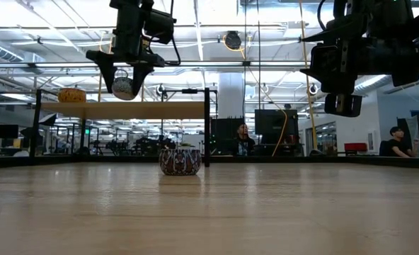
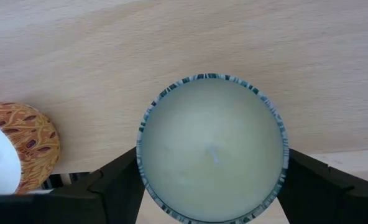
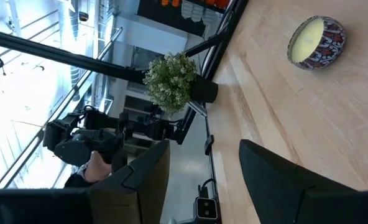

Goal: Pick & Place candle stick holders
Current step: Put the blue scented candle on the shelf

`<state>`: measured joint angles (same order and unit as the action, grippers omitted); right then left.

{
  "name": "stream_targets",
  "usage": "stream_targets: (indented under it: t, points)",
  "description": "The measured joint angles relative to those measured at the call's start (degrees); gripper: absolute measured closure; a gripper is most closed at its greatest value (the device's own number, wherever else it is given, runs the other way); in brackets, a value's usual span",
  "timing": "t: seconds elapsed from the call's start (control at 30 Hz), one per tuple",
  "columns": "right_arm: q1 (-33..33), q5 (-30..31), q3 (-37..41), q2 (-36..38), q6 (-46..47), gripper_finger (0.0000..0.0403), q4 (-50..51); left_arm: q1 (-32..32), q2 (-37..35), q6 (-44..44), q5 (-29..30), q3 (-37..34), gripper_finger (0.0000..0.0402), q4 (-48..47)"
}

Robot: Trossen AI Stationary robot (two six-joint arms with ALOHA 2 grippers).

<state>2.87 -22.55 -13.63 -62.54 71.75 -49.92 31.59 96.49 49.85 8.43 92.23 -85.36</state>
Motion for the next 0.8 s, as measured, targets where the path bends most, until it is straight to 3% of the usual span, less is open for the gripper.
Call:
stream_targets:
  t: [0.2, 0.4, 0.57, 0.7, 0.8]
  points:
    - [0.0, 0.0, 0.0, 0.0, 0.0, 0.0211, 0.0, 0.0, 0.0, 0.1, -0.3, 0.0, 0.0112, 0.1]
    - [0.0, 0.0, 0.0, 0.0, 0.0, 0.0211, 0.0, 0.0, 0.0, 0.8, -0.4, -0.2, 0.0081, 0.1]
    - [0.0, 0.0, 0.0, 0.0, 0.0, 0.0211, 0.0, -0.1, -0.1, 0.9, -1.6, -3.9, 0.011, 1.5]
    - [0.0, 0.0, 0.0, 0.0, 0.0, 0.0211, 0.0, -0.7, -0.5, 1.3, -2.0, -6.2, 0.0112, 3.0]
    - [0.0, 0.0, 0.0, 0.0, 0.0, 0.0211, 0.0, -1.0, -0.4, 1.6, -1.9, -6.3, 0.0092, 3.6]
